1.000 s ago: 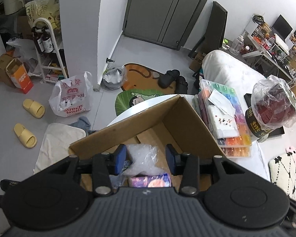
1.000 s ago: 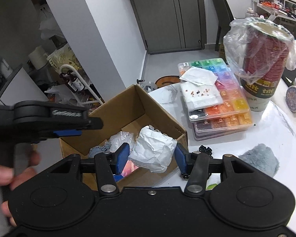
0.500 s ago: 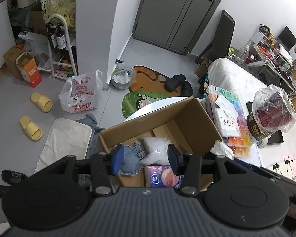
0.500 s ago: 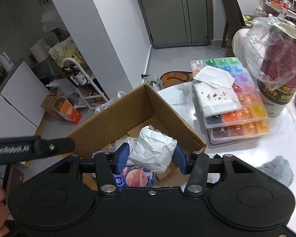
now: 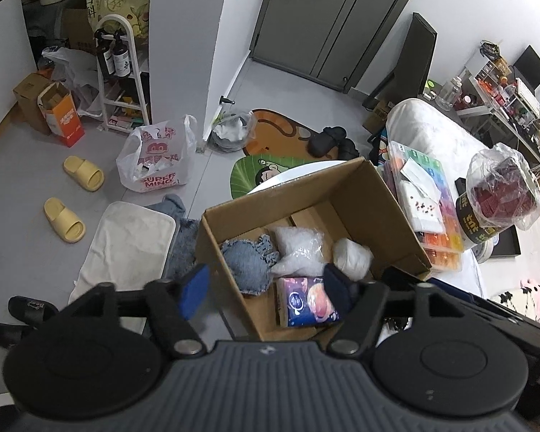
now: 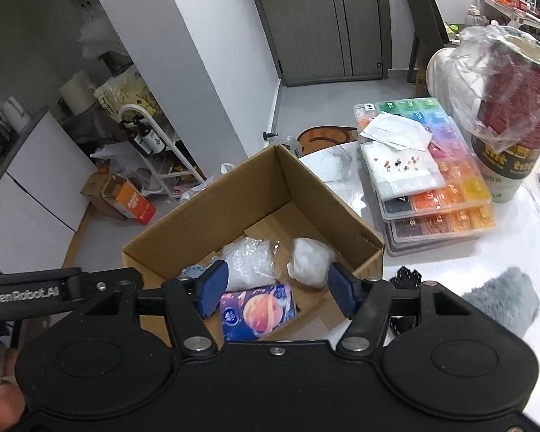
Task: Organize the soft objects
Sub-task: 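Open the left gripper over the box while the right gripper releases the paper ball inside, then withdraw both open grippers from the box back over the table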
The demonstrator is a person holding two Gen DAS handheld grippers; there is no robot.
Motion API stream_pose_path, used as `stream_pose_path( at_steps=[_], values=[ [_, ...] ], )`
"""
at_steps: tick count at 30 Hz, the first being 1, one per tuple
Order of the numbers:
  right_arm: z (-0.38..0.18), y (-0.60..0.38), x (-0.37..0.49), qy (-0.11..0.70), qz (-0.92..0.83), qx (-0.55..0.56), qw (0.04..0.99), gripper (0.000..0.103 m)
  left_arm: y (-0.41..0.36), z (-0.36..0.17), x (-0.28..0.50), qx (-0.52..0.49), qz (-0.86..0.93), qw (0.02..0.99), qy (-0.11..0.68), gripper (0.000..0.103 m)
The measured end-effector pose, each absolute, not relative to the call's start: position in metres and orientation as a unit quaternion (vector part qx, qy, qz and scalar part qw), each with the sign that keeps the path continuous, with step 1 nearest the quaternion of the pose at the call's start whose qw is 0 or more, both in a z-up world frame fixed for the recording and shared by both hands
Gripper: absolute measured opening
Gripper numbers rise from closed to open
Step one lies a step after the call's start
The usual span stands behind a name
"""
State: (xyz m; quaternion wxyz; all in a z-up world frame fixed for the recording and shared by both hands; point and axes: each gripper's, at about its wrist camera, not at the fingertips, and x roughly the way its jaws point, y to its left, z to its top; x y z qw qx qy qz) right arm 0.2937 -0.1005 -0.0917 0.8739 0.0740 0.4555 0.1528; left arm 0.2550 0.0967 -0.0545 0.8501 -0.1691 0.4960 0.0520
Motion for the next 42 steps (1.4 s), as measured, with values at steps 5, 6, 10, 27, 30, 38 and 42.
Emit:
stream_pose_path(
  at_steps=[5, 6, 10, 27, 30, 38, 42],
  values=[
    [-0.082, -0.11, 0.278, 0.443, 0.153, 0.076, 0.88, 0.076, 0.091, -0.047, 0.245, -0.162, 0.045, 0.853, 0.494, 0.081],
    [-0.08, -0.112, 0.275, 0.441, 0.151, 0.076, 0.881, 0.077, 0.089, -0.045, 0.243, -0.159, 0.045, 0.854, 0.494, 0.082],
    [-0.073, -0.125, 0.263, 0.43, 0.143, 0.081, 0.888, 0.087, 0.087, -0.037, 0.234, -0.16, 0.034, 0.858, 0.487, 0.083],
    [-0.045, -0.183, 0.202, 0.4, 0.113, 0.12, 0.902, 0.103, 0.073, -0.006, 0.182, -0.122, 0.031, 0.896, 0.426, 0.103],
    [-0.043, -0.188, 0.192, 0.399, 0.11, 0.127, 0.901, 0.103, 0.072, 0.001, 0.173, -0.114, 0.024, 0.903, 0.414, 0.103],
    [-0.031, -0.194, 0.167, 0.387, 0.115, 0.138, 0.904, 0.103, 0.075, 0.017, 0.154, -0.113, 0.01, 0.901, 0.418, 0.103],
    [-0.024, -0.196, 0.157, 0.379, 0.112, 0.136, 0.908, 0.103, 0.072, 0.024, 0.143, -0.096, 0.005, 0.902, 0.422, 0.103]
  ],
)
